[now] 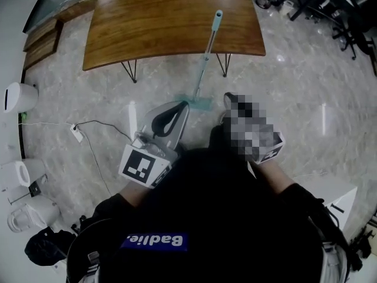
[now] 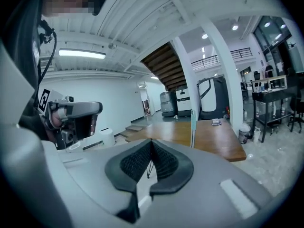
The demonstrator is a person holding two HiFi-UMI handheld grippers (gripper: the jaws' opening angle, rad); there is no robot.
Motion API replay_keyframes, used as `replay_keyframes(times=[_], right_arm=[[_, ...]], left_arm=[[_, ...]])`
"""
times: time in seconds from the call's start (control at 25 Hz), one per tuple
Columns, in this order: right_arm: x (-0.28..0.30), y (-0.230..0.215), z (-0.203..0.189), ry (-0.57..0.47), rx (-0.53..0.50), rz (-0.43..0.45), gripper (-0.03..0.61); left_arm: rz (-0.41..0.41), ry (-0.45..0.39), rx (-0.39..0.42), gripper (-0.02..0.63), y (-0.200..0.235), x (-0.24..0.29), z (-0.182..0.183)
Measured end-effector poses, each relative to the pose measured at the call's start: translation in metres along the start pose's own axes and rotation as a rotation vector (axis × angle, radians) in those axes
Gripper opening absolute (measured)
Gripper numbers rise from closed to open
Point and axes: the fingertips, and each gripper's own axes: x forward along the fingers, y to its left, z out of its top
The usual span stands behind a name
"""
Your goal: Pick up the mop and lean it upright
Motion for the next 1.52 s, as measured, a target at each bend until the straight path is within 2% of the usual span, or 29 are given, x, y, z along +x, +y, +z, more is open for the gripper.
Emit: replay_keyframes(times=[0.12, 0.28, 0.56, 0.8, 1.0, 1.24, 1.4, 1.52], right_arm=[[-0.019, 0.033, -0.001, -0.002, -0.005, -0.067, 0.002], [-0.047, 0.070, 0.000, 0.001, -0.029, -0.113, 0.002], [-0.091, 0.094, -0.004, 0.011, -0.039, -0.146, 0.002], [-0.117, 0.102, -0.006, -0.014, -0.049, -0.068, 0.002], [-0.149, 0.099, -0.015, -0.038, -0.041, 0.025, 0.002], [-0.178, 0.106, -0.034, -0.052, 0.020, 0.159, 0.002], [-0.177, 0.122, -0.033, -0.052, 0.010, 0.220, 0.002], [-0.175, 0.140, -0.025, -0.071, -0.035, 0.222, 0.002]], left_arm=[[-0.068, -0.020, -0.009, 0.020, -0.009, -0.032, -0.001], [-0.138, -0.011, -0.045, 0.020, -0.031, -0.065, -0.015], [-0.206, -0.043, -0.045, 0.020, -0.070, -0.079, -0.010], [-0.176, -0.002, -0.006, 0.020, -0.103, -0.074, -0.014], [-0.115, 0.035, 0.022, 0.020, -0.140, -0.063, -0.017], [-0.048, 0.107, 0.040, 0.020, -0.182, -0.064, -0.033], [-0.021, 0.099, 0.058, 0.020, -0.189, -0.079, -0.031], [-0.040, 0.083, 0.056, 0.020, -0.185, -0.090, -0.030]])
